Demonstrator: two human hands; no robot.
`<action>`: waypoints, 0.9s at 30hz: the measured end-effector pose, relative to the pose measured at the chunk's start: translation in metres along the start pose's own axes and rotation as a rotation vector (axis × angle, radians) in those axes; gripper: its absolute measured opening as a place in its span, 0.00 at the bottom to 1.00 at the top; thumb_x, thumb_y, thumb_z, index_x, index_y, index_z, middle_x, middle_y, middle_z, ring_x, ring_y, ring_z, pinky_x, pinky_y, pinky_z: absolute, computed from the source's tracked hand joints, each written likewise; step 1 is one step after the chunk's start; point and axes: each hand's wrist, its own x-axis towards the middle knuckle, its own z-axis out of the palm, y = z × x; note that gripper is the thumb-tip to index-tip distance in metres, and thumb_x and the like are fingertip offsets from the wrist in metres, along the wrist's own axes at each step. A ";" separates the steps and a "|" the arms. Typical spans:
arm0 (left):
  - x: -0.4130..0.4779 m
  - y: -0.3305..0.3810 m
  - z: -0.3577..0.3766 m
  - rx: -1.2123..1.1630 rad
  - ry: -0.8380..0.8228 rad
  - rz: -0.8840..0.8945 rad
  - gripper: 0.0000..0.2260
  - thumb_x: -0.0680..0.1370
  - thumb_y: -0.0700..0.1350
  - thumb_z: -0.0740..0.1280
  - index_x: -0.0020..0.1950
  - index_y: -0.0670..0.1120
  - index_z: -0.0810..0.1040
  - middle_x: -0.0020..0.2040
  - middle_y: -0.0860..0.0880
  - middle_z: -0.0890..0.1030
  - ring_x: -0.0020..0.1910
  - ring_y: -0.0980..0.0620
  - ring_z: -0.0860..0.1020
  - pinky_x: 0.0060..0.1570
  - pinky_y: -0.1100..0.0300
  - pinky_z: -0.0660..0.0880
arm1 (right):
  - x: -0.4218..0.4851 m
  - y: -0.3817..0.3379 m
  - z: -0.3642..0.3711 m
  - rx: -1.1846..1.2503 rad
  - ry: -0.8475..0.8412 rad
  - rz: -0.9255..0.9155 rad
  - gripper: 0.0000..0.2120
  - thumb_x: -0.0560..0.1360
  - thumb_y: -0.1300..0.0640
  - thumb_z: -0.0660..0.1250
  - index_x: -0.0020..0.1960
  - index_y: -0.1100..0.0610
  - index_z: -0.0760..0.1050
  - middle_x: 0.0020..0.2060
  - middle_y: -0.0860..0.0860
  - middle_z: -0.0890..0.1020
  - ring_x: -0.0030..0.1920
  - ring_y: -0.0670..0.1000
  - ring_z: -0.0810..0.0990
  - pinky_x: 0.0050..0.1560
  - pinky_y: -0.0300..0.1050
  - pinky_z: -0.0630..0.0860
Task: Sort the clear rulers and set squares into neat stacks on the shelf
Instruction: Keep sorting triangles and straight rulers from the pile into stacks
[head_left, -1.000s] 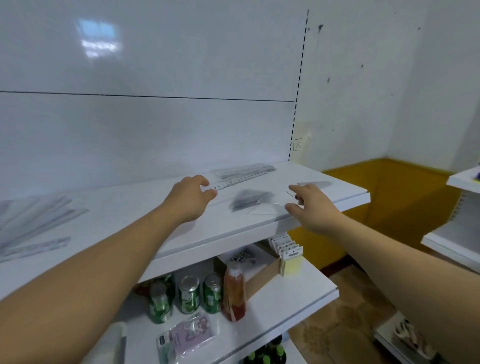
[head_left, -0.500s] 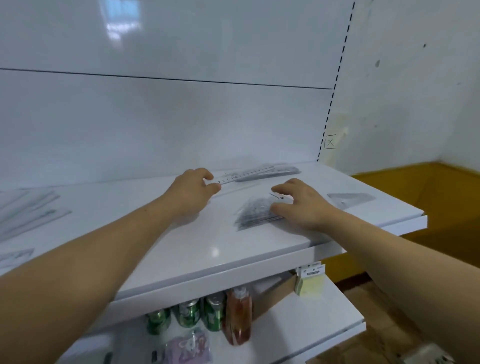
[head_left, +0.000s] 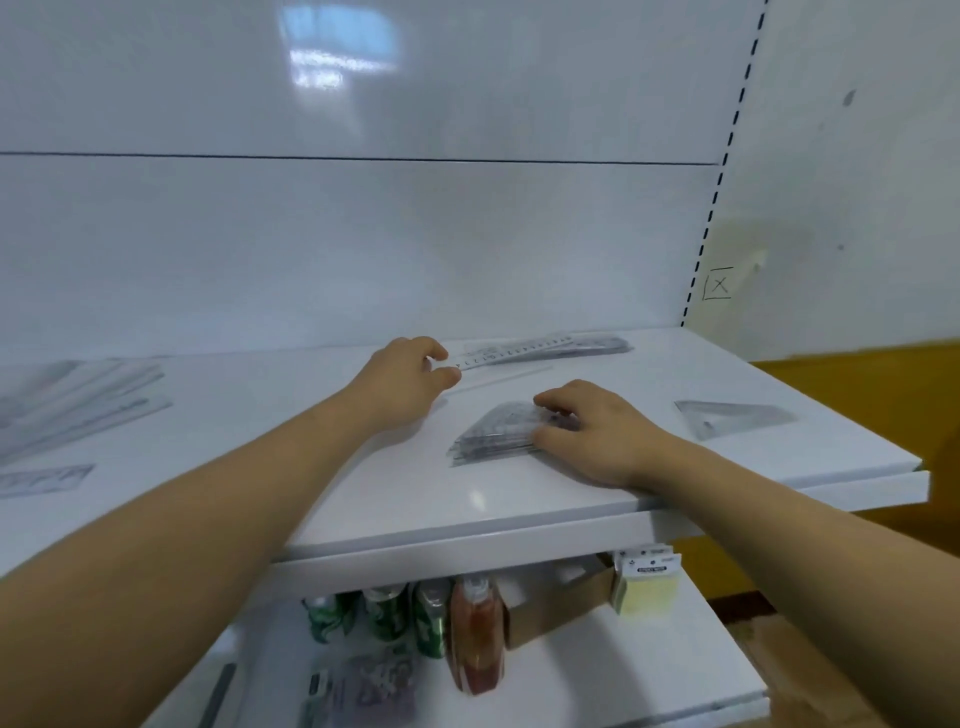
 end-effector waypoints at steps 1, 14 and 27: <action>0.000 0.000 0.001 0.003 -0.003 -0.001 0.18 0.78 0.54 0.64 0.65 0.48 0.73 0.61 0.46 0.73 0.60 0.48 0.73 0.60 0.57 0.66 | -0.001 0.001 0.000 0.003 -0.004 0.001 0.29 0.75 0.41 0.62 0.72 0.51 0.65 0.65 0.48 0.71 0.64 0.47 0.70 0.63 0.41 0.64; 0.057 0.015 0.024 0.115 -0.139 0.053 0.19 0.79 0.55 0.62 0.67 0.50 0.71 0.70 0.46 0.66 0.67 0.45 0.68 0.64 0.54 0.64 | -0.039 0.009 -0.020 -0.325 -0.161 0.135 0.36 0.73 0.30 0.51 0.71 0.54 0.62 0.71 0.51 0.65 0.70 0.51 0.62 0.69 0.48 0.59; 0.109 0.013 0.048 0.138 -0.123 0.087 0.20 0.78 0.55 0.63 0.68 0.50 0.72 0.69 0.46 0.70 0.66 0.46 0.69 0.63 0.57 0.65 | -0.031 0.021 -0.013 -0.353 -0.235 0.155 0.41 0.73 0.29 0.46 0.78 0.51 0.41 0.77 0.47 0.42 0.76 0.47 0.40 0.76 0.49 0.41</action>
